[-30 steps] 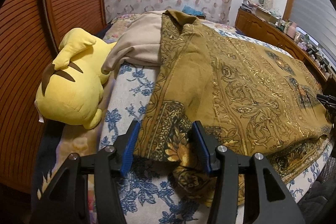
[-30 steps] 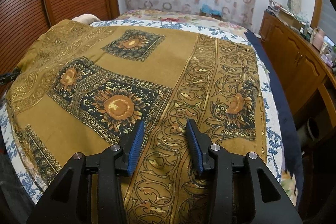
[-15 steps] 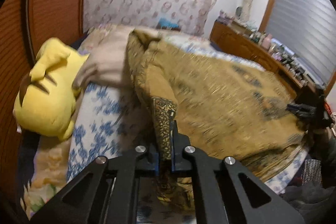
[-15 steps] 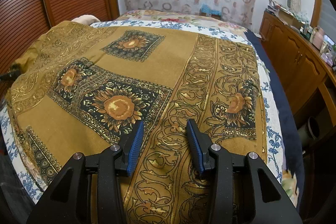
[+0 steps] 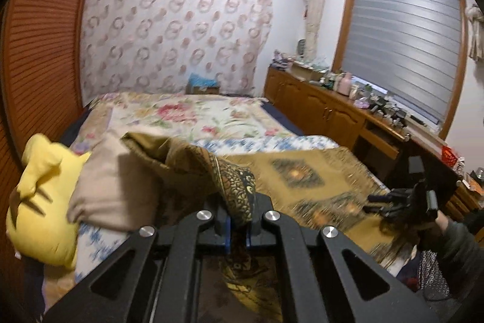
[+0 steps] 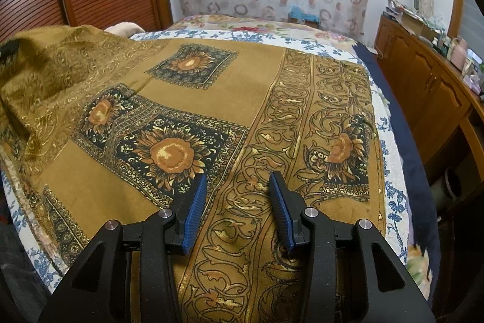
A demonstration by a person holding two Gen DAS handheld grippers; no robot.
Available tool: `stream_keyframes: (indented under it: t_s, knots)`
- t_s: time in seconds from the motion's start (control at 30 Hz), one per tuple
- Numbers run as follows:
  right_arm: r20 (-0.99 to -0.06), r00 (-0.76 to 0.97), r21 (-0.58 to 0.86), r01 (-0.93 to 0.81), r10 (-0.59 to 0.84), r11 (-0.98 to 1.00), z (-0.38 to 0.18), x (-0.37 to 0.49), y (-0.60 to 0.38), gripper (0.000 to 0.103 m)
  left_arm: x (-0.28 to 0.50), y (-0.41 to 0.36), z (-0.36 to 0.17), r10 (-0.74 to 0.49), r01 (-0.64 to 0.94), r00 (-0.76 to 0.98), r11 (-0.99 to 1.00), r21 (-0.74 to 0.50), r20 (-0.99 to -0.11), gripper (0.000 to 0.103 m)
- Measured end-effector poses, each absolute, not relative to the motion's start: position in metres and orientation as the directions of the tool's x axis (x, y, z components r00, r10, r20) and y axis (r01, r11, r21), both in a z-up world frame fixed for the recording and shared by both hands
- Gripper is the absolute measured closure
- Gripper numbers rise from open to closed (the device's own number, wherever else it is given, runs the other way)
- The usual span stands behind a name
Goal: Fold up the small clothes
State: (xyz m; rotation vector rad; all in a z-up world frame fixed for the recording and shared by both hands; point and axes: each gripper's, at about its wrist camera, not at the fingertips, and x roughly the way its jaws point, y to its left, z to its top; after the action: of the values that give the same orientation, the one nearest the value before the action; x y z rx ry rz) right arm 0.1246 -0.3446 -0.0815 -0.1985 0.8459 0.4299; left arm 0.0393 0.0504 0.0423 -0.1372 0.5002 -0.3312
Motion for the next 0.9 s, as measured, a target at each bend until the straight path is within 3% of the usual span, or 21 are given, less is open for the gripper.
stream_keyframes:
  t_s: [0.53, 0.9]
  knots:
    - [-0.753, 0.591, 0.01, -0.432, 0.291, 0.902, -0.079, 0.123, -0.346, 0.061, 0.074, -0.048, 0.076, -0.501, 0.474, 0.752, 0.862, -0.177, -0.429, 0.102]
    - [-0.673, 0.696, -0.03, -0.361, 0.248, 0.932, -0.029, 0.098, -0.38, 0.061, 0.089, -0.133, 0.101, -0.605, 0.611, 0.665, 0.778, -0.148, -0.438, 0.102]
